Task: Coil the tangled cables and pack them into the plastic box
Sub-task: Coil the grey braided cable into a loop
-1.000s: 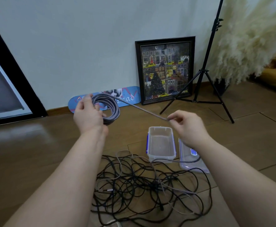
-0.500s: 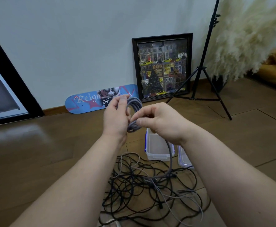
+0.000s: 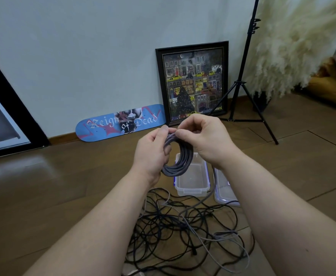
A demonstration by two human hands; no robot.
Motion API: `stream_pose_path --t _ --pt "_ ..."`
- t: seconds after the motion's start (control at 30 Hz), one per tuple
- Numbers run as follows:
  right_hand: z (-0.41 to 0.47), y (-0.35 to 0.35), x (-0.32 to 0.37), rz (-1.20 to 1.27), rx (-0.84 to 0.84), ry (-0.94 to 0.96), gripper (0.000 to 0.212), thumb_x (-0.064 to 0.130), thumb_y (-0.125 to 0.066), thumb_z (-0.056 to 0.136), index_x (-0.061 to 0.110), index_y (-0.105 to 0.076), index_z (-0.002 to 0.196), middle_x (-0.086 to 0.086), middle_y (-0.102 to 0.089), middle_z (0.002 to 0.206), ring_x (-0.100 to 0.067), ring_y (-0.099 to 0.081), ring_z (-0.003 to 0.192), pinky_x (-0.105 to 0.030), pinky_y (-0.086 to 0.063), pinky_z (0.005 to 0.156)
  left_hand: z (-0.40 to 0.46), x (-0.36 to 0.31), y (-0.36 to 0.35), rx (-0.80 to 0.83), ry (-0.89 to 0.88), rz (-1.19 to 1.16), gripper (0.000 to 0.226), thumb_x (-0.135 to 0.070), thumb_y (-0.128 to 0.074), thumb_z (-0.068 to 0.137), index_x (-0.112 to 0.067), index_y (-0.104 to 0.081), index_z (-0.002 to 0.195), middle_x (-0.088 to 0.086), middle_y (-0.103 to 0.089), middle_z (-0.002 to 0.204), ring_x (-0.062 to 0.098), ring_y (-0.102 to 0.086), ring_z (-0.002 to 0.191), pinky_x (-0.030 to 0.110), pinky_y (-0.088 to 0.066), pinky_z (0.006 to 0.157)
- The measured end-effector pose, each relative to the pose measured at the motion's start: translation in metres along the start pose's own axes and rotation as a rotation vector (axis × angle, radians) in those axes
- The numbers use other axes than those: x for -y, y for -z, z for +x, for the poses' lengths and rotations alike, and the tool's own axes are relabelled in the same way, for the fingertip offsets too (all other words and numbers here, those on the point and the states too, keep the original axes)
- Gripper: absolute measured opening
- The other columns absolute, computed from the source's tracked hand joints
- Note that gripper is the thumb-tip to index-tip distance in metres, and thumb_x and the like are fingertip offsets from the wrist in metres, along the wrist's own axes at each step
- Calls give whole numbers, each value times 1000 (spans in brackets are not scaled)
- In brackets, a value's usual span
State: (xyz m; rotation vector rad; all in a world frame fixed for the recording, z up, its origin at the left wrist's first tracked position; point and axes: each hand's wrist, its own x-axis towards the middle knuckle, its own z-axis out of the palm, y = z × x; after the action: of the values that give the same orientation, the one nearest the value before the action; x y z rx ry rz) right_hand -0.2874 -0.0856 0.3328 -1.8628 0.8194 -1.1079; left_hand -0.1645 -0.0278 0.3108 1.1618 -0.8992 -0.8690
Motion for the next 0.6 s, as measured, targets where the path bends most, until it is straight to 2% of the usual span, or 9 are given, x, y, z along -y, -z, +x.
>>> stream_pose_path --t 0.1,0.2,0.27,0.37,0.5,0.6 --pt "0 0 0 25 -69 37 18 17 -82 77 20 -65 71 3 -65 68 -11 -59 66 -40 -57 70 -1 -1 0 45 -10 -43 26 -25 -49 101 -15 -64 83 -4 -32 53 6 -24 42 22 -16 42" --pt "1 2 -1 -5 -101 64 15 18 -81 78 17 -67 72 5 -64 67 -8 -57 63 -34 -54 65 -1 -2 1 74 -34 -73 19 -16 -49 101 -11 -67 95 -6 -34 50 4 -23 39 19 -16 41" --pt "1 4 -3 15 -58 62 9 11 -75 83 15 -69 78 2 -67 73 -11 -60 70 -37 -55 72 -1 -4 1 66 -21 -92 20 -16 -46 102 -9 -65 102 -8 -31 45 3 -21 36 19 -15 40" --pt "-1 5 -7 158 -3 -8 14 5 -64 90 17 -71 84 -6 -70 84 -16 -63 78 -40 -55 81 -1 -8 2 44 8 -180 19 -18 -45 103 -11 -63 103 -10 -28 42 3 -19 34 19 -14 40" --pt "-5 1 -7 309 3 -85 15 9 -56 96 15 -67 89 -6 -67 84 -16 -60 74 -33 -50 68 0 -11 3 12 31 -265 20 -22 -45 103 -14 -63 100 -8 -30 44 4 -21 35 22 -14 43" --pt "-6 1 -4 409 -9 -126 12 10 -55 97 13 -61 87 -9 -67 80 -20 -66 67 -30 -52 57 -1 -13 0 9 37 -302 21 -23 -46 102 -14 -64 95 -7 -27 44 5 -19 35 24 -12 46"
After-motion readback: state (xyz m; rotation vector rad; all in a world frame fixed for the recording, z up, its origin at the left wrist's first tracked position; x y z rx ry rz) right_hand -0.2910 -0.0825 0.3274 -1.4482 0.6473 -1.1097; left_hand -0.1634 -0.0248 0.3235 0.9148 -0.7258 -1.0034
